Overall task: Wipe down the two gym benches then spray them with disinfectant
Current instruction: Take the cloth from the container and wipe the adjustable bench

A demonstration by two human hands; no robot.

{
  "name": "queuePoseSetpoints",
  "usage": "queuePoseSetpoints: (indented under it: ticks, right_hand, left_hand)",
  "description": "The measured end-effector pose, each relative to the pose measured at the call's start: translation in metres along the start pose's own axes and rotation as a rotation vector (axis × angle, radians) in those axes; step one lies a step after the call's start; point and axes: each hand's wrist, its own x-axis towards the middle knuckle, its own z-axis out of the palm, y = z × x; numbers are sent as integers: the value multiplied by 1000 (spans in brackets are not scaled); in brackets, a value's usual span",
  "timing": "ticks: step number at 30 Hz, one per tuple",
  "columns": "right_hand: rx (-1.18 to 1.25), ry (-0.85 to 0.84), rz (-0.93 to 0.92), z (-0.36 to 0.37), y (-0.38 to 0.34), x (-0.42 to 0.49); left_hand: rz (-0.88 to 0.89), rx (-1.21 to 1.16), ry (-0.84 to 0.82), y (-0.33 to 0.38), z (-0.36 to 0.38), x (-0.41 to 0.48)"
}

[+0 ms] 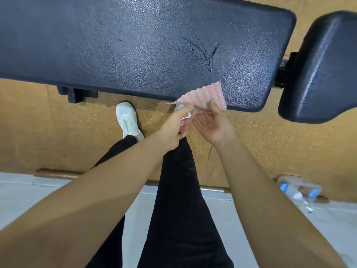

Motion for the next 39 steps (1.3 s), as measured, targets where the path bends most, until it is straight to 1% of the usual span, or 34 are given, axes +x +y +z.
queuePoseSetpoints:
  ticks: [1,2,4,8,10,12,16,19,22,25,29,35,37,39]
  right_hand:
    - [-6,-5,-3,2,1,-1]
    - [-1,-6,-11,3,2,-2]
    - [48,14,-38,5,2,-1]
    - [185,109,-99,15,4,-10]
    - [159,135,-115,21,10,-15]
    - [124,126,-115,29,20,-18]
    - [63,98,-91,60,45,-19]
    - [-4,73,-64,88,68,-14]
    - [-40,52,-43,115,92,-13]
    - [-94,32,-38,143,112,-14]
    - [-124,12,-4,178,137,-11]
    - [-180,-38,29,240,181,-13]
    - [-212,-44,30,261,197,-15]
    - [-276,-70,44,278,209,-18]
  left_hand:
    - [-32,-81,-95,3,6,4]
    - [-20,-152,-152,7,10,9]
    - [43,-264,-189,15,13,16]
    - [65,-432,-179,17,7,24]
    - [78,-508,-120,16,-2,24]
    - [80,-556,-67,23,-17,23]
    - [50,-549,-59,46,-61,14]
    - [70,-541,-24,61,-101,3]
    - [96,-465,9,71,-138,1]
    - [96,-414,-31,78,-174,4]
    - [111,-488,-40,90,-224,5]
    - [243,-608,11,107,-300,6]
    - [286,-622,21,111,-321,4]
    - [303,-607,77,112,-338,2]
